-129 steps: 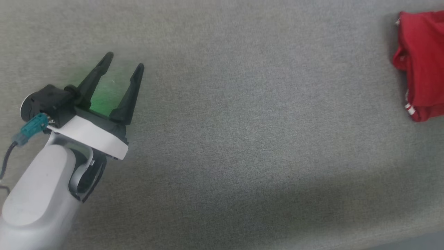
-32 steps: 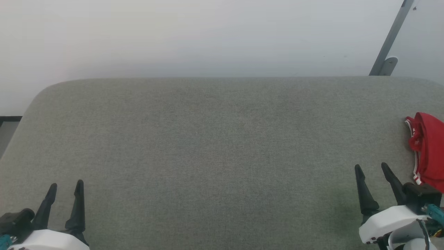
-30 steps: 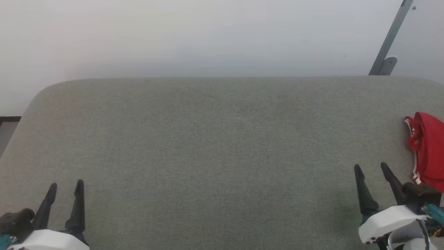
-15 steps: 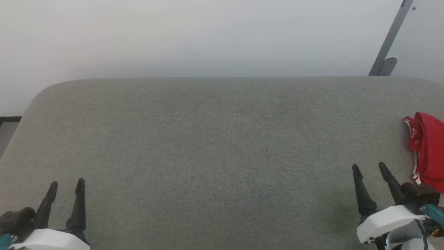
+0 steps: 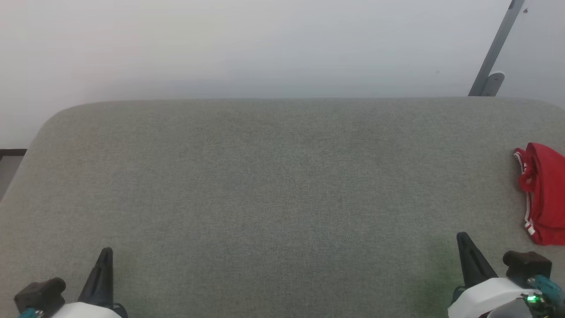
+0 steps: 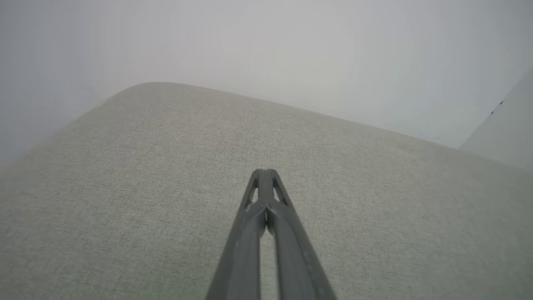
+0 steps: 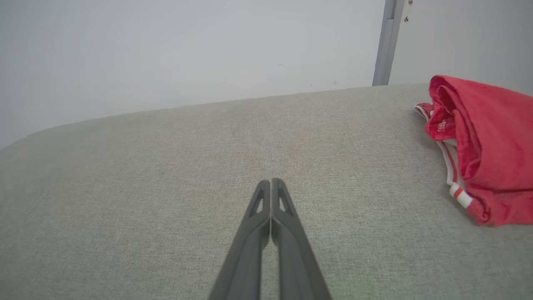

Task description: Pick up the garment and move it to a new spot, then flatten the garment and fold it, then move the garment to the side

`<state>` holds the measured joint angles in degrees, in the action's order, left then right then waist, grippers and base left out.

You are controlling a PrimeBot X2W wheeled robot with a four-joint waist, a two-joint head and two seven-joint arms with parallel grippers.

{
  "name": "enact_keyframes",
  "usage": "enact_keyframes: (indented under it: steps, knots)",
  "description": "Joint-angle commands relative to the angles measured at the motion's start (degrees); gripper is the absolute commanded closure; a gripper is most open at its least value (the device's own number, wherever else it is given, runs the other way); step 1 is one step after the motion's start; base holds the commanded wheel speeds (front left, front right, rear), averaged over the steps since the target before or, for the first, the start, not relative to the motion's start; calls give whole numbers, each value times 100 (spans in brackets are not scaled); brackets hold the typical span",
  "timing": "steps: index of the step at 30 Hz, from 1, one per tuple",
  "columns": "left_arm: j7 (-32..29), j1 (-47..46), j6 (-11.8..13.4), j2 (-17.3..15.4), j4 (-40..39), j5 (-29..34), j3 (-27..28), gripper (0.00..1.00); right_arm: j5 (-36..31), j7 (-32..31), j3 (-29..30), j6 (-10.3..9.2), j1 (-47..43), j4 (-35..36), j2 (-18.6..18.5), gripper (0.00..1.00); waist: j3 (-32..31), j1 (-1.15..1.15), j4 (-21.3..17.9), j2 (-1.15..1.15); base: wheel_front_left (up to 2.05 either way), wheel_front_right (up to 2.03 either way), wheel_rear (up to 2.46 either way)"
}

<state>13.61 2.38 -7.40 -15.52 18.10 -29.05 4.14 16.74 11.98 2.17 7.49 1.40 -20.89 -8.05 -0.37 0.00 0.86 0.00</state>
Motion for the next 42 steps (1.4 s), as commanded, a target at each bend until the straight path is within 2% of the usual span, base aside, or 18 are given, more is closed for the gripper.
enact_keyframes:
  steps: [1, 24, 42]
  knots:
    - [-76, -127, -1, -33, -103, -274, 58, 100, 324, -73, 46, 0, 140, 112, -7, 100, 1, 0, -2, 0, 0, 0, 0]
    - [-622, -355, -4, 330, -206, -2003, 110, 100, 2388, -564, 142, 0, 241, 305, 140, 100, 11, 0, -17, 0, 0, 0, 0]
    - [-987, -494, -6, 572, -265, -3130, 148, 100, 3733, -902, 222, 0, 314, 412, 238, 100, 19, 0, -30, 0, 0, 0, 0]
